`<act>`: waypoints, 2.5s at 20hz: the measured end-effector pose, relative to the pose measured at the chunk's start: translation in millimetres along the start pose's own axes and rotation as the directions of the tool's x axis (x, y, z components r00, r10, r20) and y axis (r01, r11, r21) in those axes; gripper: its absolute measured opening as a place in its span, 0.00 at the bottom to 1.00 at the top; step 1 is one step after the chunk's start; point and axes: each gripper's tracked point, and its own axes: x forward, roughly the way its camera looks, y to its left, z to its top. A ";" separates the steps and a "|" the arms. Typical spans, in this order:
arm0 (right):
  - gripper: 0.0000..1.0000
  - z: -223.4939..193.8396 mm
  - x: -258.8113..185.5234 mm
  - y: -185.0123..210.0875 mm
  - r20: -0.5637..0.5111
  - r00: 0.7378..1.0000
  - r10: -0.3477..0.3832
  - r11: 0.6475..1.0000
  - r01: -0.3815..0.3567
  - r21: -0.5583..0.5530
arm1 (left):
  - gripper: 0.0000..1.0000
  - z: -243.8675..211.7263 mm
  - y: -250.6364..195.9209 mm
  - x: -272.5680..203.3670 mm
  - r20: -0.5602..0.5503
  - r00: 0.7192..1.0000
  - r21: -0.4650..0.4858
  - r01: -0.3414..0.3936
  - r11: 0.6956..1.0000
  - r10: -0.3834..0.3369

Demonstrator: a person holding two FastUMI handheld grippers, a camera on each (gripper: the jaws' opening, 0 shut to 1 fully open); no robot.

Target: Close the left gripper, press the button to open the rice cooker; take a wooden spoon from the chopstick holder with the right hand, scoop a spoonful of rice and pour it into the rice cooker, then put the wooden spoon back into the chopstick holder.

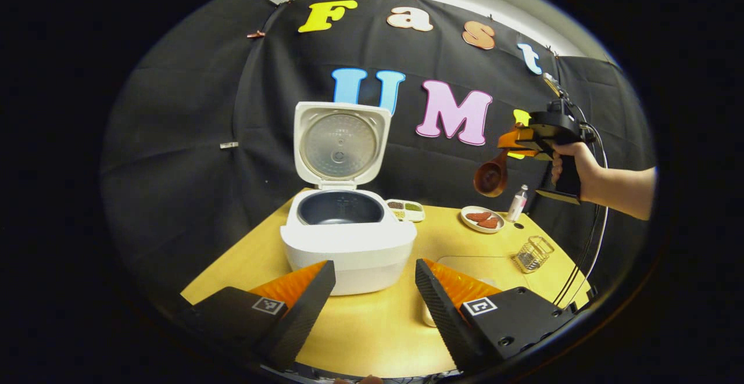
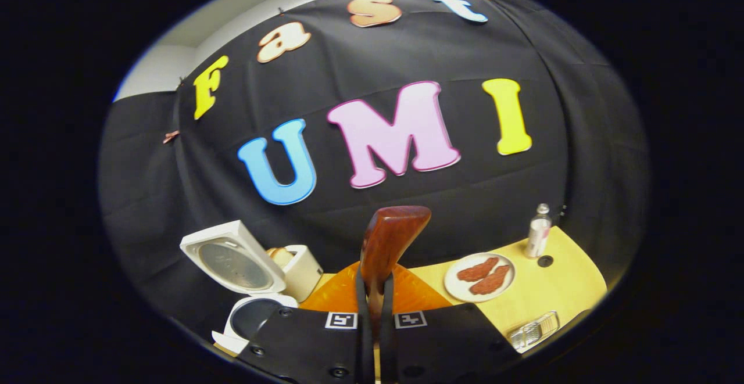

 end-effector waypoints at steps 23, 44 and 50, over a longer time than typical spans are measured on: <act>0.08 -95.5 -56.9 -273.9 -0.213 0.936 -0.279 0.946 0.307 0.108 | 0.96 -15.9 -64.4 9.9 -0.063 0.987 -0.006 -0.151 0.988 0.151; 0.99 -117.4 -117.2 -289.2 -0.165 0.925 -0.344 0.938 0.331 -0.099 | 0.96 34.2 19.5 -13.7 -0.020 0.948 -0.014 -0.318 0.948 0.317; 0.99 -113.3 -199.2 -301.7 -0.142 0.893 -0.427 0.901 0.409 -0.143 | 0.95 129.8 59.5 2.1 0.113 0.945 0.068 -0.317 0.946 0.308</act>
